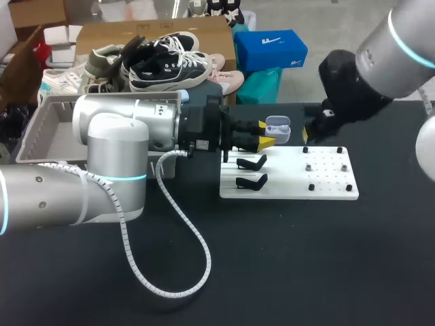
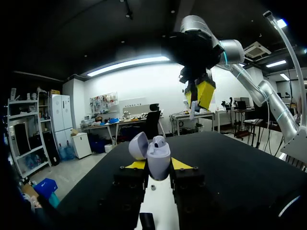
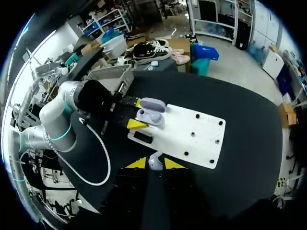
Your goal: Pick up each earbud case from the left stands, insert the matching earbuds, close the lid, and place the case in the box.
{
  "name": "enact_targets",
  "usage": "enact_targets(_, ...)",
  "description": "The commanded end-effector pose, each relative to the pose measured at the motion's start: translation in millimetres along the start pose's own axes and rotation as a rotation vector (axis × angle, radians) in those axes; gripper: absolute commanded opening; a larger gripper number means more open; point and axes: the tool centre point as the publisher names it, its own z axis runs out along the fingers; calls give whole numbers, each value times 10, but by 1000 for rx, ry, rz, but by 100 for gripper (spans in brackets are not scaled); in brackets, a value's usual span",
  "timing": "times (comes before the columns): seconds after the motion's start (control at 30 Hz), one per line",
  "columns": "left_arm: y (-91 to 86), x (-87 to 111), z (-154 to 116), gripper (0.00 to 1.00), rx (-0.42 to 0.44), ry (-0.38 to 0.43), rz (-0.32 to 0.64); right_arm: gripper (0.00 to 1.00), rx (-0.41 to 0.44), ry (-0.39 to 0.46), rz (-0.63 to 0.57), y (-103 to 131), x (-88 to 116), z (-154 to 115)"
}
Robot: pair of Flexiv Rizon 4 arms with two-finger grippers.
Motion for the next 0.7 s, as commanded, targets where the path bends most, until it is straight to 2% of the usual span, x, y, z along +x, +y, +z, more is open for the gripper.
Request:
enact_targets(0.03, -3, 7, 3, 0, -3, -2, 2, 0, -65, 111, -228, 84, -79, -248)
enact_targets(0.27, -3, 7, 3, 0, -3, -2, 2, 0, -78, 153, -408, 254, -255, -271)
enact_targets(0.5, -3, 7, 3, 0, -3, -2, 2, 0, -69, 180, -536, 307, -422, -114)
enact_targets(0.7, -3, 7, 3, 0, -3, -2, 2, 0, -75, 188, -583, 301, -538, 8)
